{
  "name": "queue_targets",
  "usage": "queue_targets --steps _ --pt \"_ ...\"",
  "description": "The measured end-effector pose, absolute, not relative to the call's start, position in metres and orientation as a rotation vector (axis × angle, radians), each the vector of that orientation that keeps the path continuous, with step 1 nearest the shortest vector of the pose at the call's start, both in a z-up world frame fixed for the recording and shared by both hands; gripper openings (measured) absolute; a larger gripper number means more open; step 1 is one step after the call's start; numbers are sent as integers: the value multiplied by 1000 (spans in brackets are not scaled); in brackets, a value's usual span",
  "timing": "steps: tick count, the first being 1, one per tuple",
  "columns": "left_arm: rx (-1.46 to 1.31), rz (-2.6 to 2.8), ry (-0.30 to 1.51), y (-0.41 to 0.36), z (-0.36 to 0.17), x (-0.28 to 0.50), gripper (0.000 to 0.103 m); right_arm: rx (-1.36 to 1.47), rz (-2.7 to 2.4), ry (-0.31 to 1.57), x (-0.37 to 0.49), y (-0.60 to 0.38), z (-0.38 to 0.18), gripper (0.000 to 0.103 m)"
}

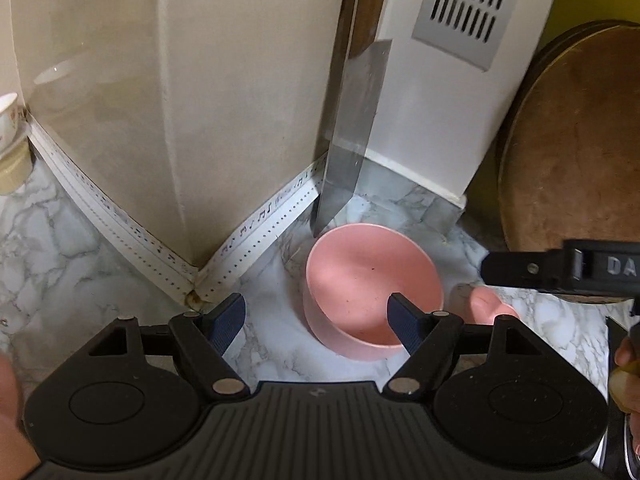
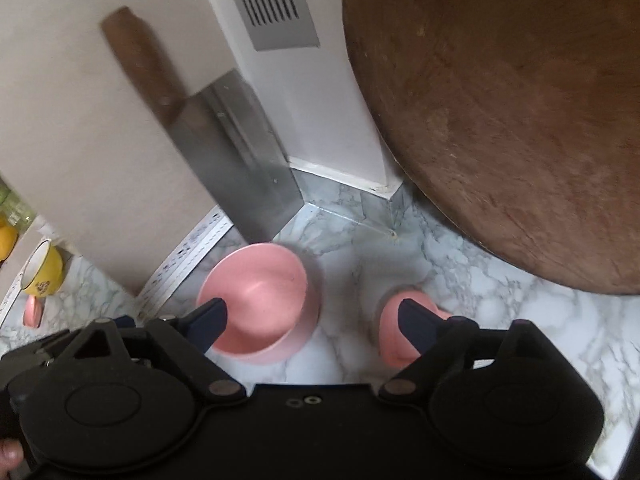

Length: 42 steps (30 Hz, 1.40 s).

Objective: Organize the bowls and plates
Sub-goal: 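Move both grippers to the pink bowl and grasp its rim, then carry the pink bowl with both grippers onto the cream bowl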

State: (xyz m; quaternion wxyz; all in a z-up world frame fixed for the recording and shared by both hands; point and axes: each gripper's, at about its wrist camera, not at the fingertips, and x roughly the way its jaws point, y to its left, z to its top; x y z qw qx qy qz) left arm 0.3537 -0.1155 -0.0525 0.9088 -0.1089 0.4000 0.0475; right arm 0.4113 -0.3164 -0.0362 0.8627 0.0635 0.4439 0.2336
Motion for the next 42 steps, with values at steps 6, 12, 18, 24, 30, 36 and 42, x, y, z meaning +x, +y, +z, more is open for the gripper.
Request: queue_targets --steps 6,12,18,24,30,36,42 --pt "-239 119 867 -116 -70 371 77 114 510 991 436 -299 -60 70" --pt "-268 120 892 -116 -80 381 58 137 506 1035 448 -290 -77 49" --pt "-295 123 908 -111 -83 384 32 116 508 1026 447 -284 -80 38" --pt "-314 118 911 -108 -84 386 18 73 508 1009 445 -277 -80 26" --pt "-296 110 912 -111 -83 386 14 28 513 1000 439 -273 -81 14" --pt "-286 97 920 -113 -81 378 13 22 495 1001 430 -275 -78 10" --pt "-250 67 906 -122 -68 361 13 14 469 983 407 -280 -66 10"
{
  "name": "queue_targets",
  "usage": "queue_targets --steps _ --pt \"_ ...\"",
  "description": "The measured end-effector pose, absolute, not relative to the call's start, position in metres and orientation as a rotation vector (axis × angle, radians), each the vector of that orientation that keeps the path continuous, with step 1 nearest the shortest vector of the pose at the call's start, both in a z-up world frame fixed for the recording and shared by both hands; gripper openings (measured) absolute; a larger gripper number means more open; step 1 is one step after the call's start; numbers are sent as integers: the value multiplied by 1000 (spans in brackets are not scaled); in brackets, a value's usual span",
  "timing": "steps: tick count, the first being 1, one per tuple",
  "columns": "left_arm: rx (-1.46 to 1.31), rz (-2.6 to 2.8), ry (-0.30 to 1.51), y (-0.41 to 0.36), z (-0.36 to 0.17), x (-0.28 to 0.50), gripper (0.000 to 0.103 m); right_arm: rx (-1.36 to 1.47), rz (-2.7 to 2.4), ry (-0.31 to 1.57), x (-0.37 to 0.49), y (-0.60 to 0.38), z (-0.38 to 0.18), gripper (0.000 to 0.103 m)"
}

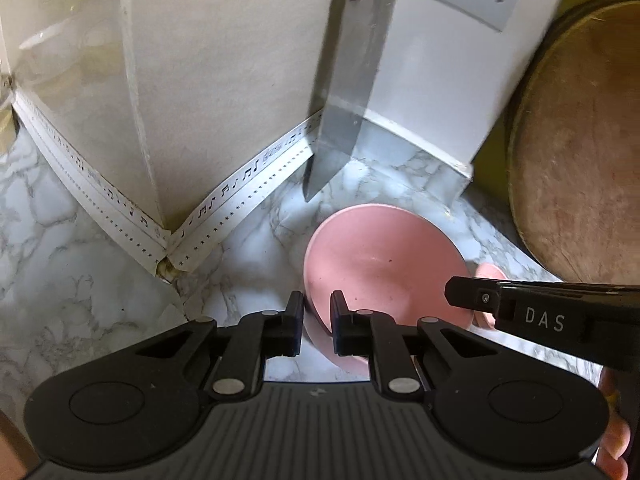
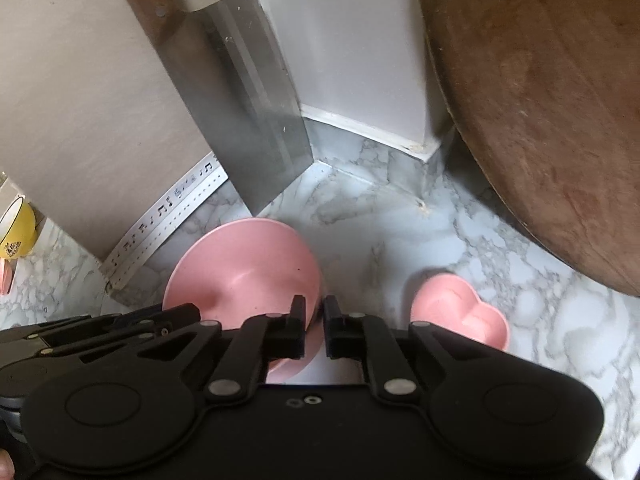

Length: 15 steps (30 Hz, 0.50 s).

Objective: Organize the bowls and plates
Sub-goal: 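Carry the pink bowl with both grippers onto the cream bowl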

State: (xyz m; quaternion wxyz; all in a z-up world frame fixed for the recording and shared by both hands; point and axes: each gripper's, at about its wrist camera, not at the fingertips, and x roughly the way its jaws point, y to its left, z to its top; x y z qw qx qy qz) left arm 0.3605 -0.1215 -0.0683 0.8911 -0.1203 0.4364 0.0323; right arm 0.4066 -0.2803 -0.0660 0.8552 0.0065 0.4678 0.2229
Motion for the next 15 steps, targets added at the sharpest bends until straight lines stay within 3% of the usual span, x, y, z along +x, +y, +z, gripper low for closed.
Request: queue_targets --steps 15 --pt "-191 -81 879 -142 -25 292 13 60 380 941 321 -313 -24 11"
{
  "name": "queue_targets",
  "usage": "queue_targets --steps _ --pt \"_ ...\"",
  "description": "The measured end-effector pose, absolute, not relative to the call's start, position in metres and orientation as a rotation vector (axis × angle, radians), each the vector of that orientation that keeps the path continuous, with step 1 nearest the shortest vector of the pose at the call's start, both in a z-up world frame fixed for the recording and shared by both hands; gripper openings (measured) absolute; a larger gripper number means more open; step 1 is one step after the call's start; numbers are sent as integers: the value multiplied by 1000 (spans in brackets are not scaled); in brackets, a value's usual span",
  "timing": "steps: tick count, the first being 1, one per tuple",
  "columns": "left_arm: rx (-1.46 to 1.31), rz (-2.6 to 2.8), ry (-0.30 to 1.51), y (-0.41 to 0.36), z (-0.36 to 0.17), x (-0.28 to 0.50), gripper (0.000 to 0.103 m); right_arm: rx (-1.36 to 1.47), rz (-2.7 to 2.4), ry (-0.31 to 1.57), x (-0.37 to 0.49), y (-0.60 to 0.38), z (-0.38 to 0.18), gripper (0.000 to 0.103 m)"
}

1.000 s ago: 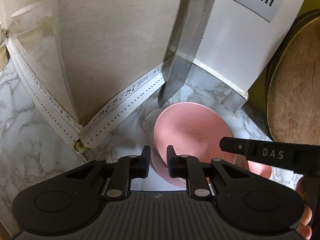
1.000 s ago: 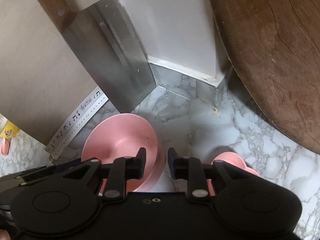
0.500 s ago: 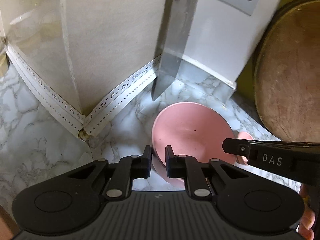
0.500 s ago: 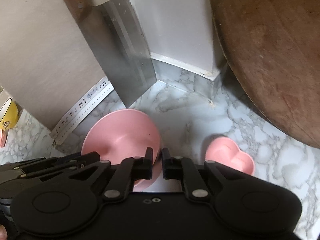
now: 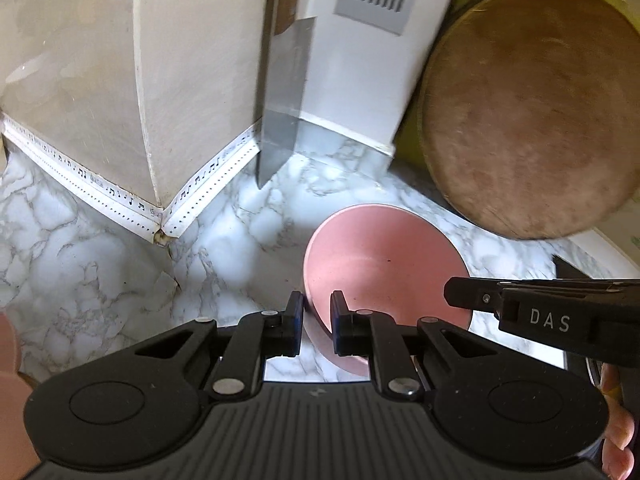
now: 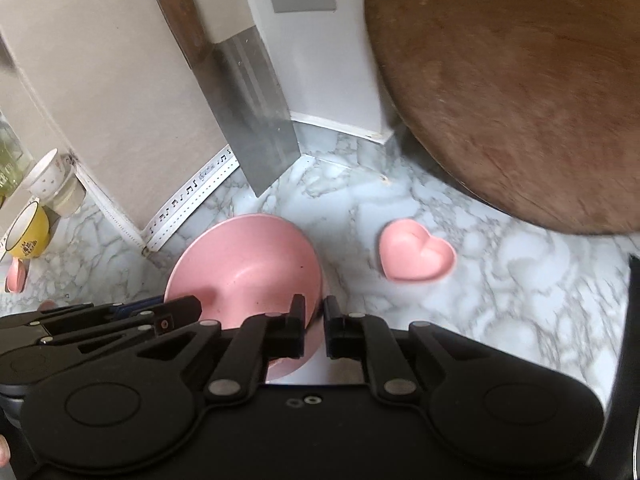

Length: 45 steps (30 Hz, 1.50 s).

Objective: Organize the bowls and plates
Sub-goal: 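Carry the pink bowl with both grippers onto the cream bowl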

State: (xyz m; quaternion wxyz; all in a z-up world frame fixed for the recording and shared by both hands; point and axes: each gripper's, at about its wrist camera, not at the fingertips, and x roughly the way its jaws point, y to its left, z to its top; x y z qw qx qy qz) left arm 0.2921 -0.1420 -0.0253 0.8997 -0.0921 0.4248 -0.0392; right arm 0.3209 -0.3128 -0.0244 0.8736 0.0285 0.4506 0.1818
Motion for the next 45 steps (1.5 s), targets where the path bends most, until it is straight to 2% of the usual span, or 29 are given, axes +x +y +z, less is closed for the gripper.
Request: queue_targets --steps 18,30,45 --pt "-119 -211 873 -143 6 211 13 119 290 903 215 -326 1 11" --pt "-68 -268 917 -150 -9 178 13 151 247 940 174 -330 -11 11" --pt "-38 -279 967 -155 -27 173 13 181 239 1008 160 -334 -37 11"
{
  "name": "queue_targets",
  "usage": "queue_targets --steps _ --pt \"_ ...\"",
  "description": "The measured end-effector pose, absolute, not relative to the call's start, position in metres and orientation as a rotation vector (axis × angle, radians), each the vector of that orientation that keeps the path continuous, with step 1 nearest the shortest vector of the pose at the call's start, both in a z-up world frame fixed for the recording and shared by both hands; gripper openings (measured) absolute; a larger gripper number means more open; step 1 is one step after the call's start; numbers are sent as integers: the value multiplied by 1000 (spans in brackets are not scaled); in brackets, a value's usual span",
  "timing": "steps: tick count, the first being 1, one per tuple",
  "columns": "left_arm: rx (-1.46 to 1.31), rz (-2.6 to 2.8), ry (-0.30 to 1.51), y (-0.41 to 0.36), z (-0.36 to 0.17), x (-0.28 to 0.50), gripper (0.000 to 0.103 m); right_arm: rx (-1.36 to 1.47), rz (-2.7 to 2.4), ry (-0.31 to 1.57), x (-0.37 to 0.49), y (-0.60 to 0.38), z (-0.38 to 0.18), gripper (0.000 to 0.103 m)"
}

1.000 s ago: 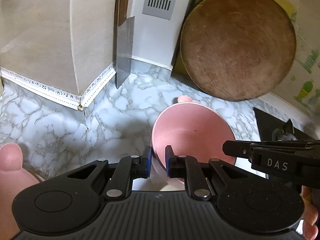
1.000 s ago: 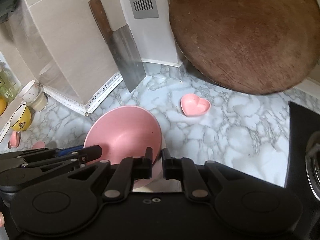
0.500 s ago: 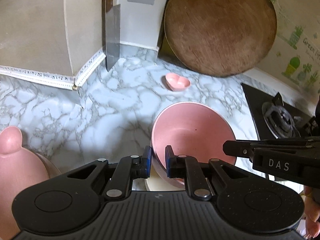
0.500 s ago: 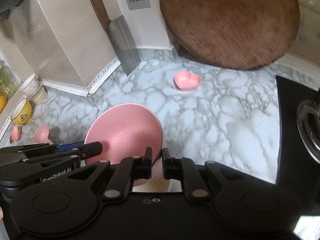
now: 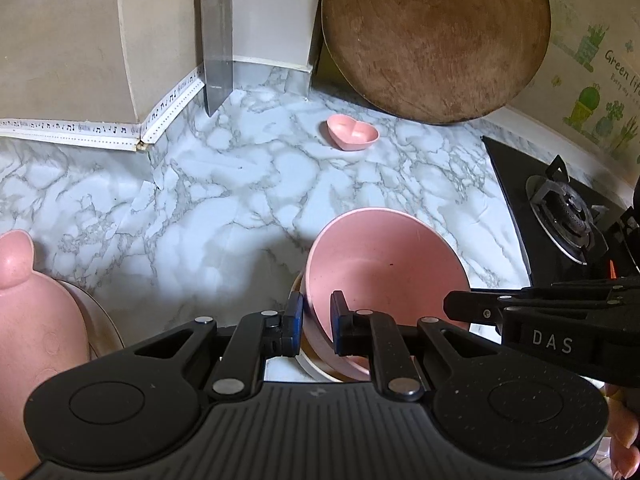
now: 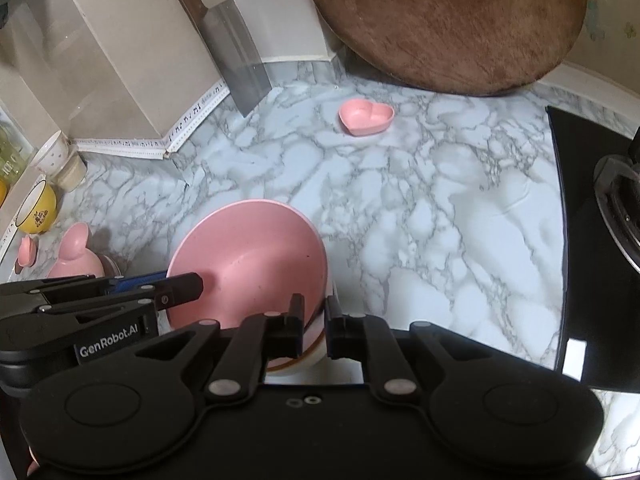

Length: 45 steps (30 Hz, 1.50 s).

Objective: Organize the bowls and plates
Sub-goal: 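Carry the pink bowl with both grippers onto the cream bowl, then lower the pink bowl into the cream bowl and open both grippers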

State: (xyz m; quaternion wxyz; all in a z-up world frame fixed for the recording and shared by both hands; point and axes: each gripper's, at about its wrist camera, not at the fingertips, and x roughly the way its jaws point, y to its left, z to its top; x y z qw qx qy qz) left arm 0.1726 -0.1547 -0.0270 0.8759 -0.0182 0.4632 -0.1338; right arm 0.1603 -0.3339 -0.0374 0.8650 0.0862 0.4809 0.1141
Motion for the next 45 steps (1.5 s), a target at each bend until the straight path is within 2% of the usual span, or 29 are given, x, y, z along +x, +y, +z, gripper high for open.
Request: queue_targets --steps 25,45 --pt "-60 -268 997 -149 -33 180 13 192 263 1043 168 -331 -45 11" --pt "-56 -275 903 -130 7 188 14 189 318 959 176 -343 -15 13"
